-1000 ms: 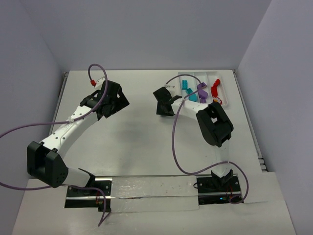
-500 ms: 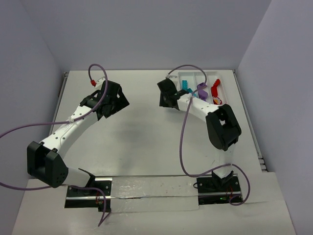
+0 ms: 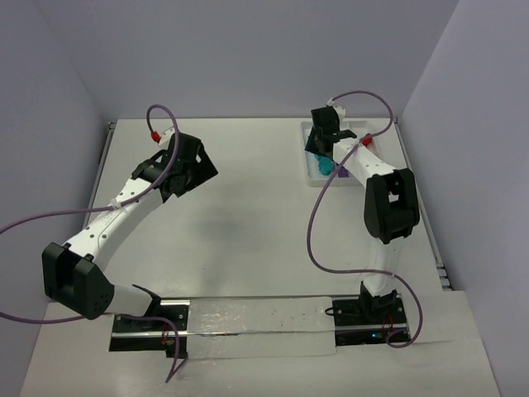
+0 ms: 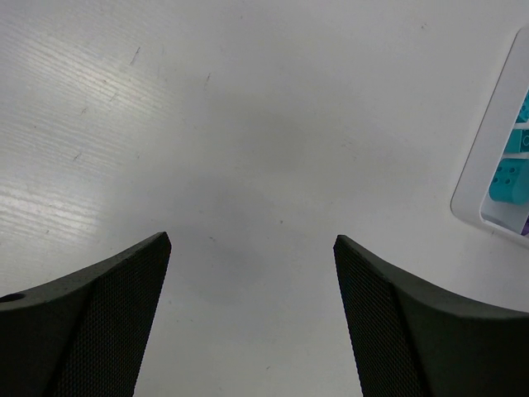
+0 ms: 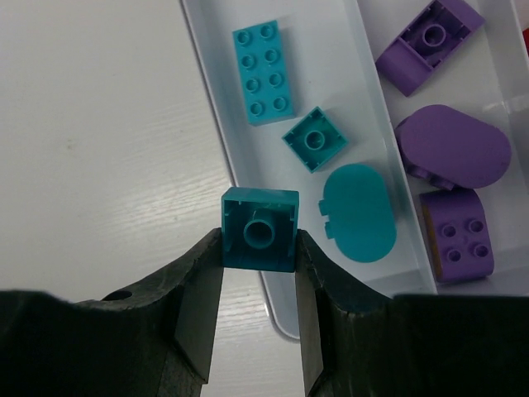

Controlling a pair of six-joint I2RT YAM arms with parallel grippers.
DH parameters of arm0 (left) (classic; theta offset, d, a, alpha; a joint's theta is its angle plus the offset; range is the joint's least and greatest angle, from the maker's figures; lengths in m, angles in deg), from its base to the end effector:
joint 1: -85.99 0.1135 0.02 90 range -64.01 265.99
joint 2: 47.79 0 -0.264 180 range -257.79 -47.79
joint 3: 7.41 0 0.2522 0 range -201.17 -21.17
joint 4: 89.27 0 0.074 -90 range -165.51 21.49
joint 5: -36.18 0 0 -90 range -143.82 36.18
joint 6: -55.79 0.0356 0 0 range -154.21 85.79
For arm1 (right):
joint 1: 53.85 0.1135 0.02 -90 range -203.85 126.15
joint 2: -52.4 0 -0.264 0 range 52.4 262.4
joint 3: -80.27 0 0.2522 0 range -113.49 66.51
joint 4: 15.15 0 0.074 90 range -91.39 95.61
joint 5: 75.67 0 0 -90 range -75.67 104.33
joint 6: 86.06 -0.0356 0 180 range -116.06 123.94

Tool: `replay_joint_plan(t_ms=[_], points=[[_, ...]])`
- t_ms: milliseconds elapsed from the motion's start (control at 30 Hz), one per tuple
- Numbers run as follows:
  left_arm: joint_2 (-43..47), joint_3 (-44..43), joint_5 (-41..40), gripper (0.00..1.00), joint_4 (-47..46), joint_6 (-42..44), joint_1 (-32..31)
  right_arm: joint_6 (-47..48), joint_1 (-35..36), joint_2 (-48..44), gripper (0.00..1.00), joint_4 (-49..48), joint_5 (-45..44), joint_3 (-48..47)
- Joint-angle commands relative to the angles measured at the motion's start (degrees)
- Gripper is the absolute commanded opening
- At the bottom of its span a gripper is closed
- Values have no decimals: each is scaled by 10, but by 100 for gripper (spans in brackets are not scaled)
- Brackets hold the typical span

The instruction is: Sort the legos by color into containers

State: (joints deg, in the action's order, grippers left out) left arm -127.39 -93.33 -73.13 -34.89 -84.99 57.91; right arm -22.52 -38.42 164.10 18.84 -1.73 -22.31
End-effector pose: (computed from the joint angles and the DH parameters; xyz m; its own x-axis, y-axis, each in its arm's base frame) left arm 0.2657 -0.1284 0.3209 -0.6081 -0.5043 -0.6132 -0.3509 0.8635 -0.3623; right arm 0.4322 0.1091 0.2449 -0.6169 0.2739 -0.7378 0.2389 0.9584 0.1560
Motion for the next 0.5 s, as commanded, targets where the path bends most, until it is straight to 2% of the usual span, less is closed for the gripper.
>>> replay_joint_plan(t_ms=[0,133,300,467], points=[[12,-27,2,89,7,1,1,11,-11,17,21,-7,24,-8],[11,-27,9,89,2,0,1,14,-10,30,29,-6,25,-7],[9,-33,20,89,8,-1,1,15,-12,31,62,-7,18,3],[18,-38,14,89,15,-3,1,11,-11,-25,75,-4,11,25]])
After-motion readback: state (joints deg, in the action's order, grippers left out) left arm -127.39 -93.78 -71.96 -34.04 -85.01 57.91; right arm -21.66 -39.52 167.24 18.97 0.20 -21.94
